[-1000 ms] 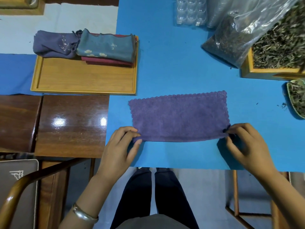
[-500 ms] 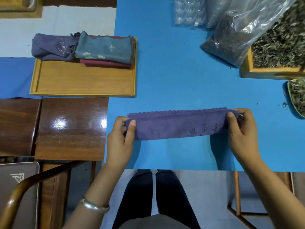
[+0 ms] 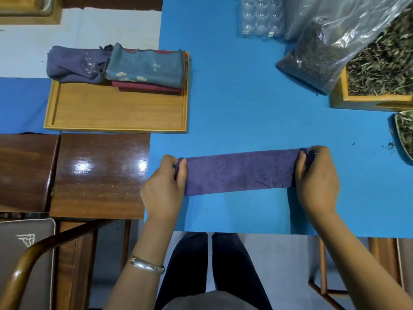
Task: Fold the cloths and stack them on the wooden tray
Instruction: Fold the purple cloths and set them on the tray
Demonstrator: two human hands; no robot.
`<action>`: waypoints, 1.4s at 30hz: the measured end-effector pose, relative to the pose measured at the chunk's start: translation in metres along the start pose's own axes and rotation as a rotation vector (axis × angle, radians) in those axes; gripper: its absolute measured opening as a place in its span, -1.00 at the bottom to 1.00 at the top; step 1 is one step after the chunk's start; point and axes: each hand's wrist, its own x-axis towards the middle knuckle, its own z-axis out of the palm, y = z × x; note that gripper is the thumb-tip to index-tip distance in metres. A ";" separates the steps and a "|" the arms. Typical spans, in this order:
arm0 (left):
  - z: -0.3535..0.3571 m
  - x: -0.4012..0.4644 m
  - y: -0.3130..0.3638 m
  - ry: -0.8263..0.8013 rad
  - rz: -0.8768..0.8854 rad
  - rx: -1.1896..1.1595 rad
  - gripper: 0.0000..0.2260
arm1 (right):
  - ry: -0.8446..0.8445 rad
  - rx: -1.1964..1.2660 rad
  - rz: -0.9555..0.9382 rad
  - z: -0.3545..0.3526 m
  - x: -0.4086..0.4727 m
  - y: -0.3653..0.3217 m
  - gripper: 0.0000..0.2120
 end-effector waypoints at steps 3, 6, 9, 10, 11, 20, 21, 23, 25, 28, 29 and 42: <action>-0.004 -0.003 -0.010 0.012 -0.025 -0.028 -0.83 | -0.011 -0.010 0.008 -0.001 0.001 0.001 -0.78; -0.015 -0.007 -0.019 0.039 -0.083 -0.063 -0.88 | -0.044 0.040 0.010 -0.010 0.005 0.002 -0.77; -0.028 -0.017 -0.022 0.030 -0.101 -0.132 -0.90 | -0.104 0.100 -0.098 -0.026 0.005 0.006 -0.76; -0.031 -0.022 -0.020 0.008 -0.093 -0.164 -0.92 | -0.106 0.109 -0.124 -0.032 0.002 0.007 -0.76; -0.034 -0.027 -0.018 -0.028 -0.094 -0.205 -0.92 | -0.096 0.110 -0.138 -0.037 -0.001 0.007 -0.76; -0.020 -0.033 0.034 -0.253 -0.374 -0.538 -0.61 | -0.232 0.329 -0.264 -0.040 -0.053 -0.038 -0.78; -0.019 -0.030 0.035 -0.279 -0.414 -0.560 -0.60 | -0.295 0.324 -0.325 -0.035 -0.061 -0.050 -0.74; -0.019 -0.024 0.036 -0.343 -0.485 -0.593 -0.60 | -0.390 0.225 -0.466 -0.023 -0.077 -0.074 -0.62; -0.022 -0.020 0.037 -0.379 -0.489 -0.644 -0.60 | -0.412 0.135 -0.531 -0.010 -0.090 -0.096 -0.52; -0.030 -0.019 0.041 -0.388 -0.441 -0.704 -0.64 | -0.392 0.139 -0.481 0.002 -0.099 -0.123 -0.48; -0.031 -0.019 0.041 -0.390 -0.427 -0.717 -0.65 | -0.386 0.154 -0.453 0.004 -0.099 -0.129 -0.49; -0.021 -0.004 0.054 -0.401 -0.320 -0.854 -0.85 | -0.315 0.882 0.210 -0.023 -0.061 -0.106 -0.86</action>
